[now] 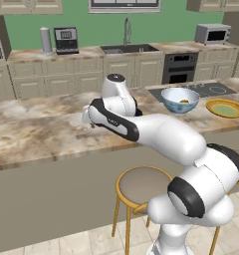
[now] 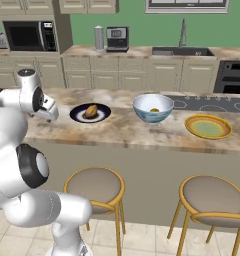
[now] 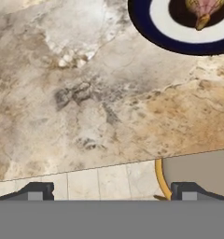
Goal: Pick the chicken drumstick and lemon from their plates and place them in the bowl. Then put the bowl in the fridge.
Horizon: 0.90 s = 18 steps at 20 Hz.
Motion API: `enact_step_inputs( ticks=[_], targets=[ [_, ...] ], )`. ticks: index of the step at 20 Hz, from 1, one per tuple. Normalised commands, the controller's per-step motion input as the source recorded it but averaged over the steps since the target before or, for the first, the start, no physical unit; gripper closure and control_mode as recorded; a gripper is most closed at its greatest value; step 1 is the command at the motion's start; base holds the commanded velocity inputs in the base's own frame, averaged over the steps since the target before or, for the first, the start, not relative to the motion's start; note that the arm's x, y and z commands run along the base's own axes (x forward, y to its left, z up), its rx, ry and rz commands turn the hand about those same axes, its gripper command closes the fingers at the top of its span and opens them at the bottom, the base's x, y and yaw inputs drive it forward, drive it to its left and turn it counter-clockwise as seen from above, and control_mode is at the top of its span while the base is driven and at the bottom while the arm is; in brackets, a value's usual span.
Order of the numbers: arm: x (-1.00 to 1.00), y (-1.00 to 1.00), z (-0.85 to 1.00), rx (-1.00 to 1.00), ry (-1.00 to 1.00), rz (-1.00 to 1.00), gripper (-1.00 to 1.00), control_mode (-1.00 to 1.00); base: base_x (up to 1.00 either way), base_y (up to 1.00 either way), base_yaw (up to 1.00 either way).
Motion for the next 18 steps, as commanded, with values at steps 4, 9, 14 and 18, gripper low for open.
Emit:
enact_step_inputs(
  ticks=[4, 9, 14, 18],
  targets=[
    [0.0, 0.0, 0.0, 0.0, 0.0, 0.0, -1.0, 1.0, 0.63, 0.43, 0.02],
    [0.0, 0.0, 0.0, 0.0, 0.0, 0.0, -1.0, 1.0, 0.46, 0.28, 0.01],
    [0.1, -0.01, 0.0, 0.0, 0.0, 0.0, -1.0, -1.0, 0.07, 0.05, 0.0],
    [0.39, -0.09, 0.04, -0.02, 0.0, -0.02, -1.0, -1.0, 0.0, 0.0, 0.0]
  ],
)
